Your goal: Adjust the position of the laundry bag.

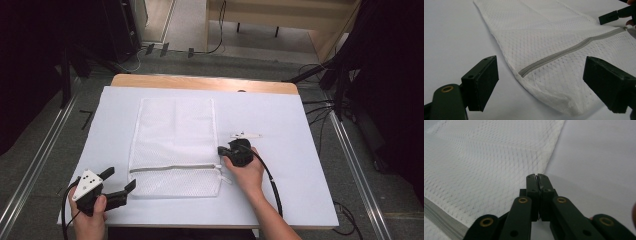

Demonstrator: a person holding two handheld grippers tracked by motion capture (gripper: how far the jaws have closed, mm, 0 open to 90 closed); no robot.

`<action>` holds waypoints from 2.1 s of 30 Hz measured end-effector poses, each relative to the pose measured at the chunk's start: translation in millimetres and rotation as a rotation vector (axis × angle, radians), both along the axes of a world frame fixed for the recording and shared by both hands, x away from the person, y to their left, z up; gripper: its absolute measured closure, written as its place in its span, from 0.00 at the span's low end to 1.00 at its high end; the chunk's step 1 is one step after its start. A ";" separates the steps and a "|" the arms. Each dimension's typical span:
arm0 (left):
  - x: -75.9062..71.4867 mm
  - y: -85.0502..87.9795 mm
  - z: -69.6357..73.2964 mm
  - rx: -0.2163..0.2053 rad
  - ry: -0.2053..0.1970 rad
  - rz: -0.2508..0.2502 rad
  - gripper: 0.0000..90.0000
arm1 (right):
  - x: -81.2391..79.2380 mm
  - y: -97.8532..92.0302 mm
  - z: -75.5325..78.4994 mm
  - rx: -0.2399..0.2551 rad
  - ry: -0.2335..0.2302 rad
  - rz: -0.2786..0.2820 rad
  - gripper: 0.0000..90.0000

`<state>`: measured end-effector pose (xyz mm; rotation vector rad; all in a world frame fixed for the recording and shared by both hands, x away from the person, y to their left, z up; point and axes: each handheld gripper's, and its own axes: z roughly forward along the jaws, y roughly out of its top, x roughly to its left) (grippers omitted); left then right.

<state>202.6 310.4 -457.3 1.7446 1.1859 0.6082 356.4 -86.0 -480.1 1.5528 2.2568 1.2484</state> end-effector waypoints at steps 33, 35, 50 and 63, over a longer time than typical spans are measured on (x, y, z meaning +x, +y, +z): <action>0.0 0.1 0.6 -0.002 0.003 0.003 0.14 | 1.5 3.5 -4.6 0.040 -0.006 -0.029 1.00; -0.1 0.8 0.8 -0.002 0.004 -0.001 0.14 | 1.2 2.6 -3.9 0.039 -0.002 -0.026 1.00; 4.7 -3.4 2.6 -0.013 -0.002 -0.012 0.14 | -7.4 -13.8 1.5 0.061 -0.002 -0.029 0.97; 4.8 -5.1 1.4 -0.007 0.001 -0.021 0.14 | -2.7 -0.4 -4.7 0.080 -0.004 -0.004 0.80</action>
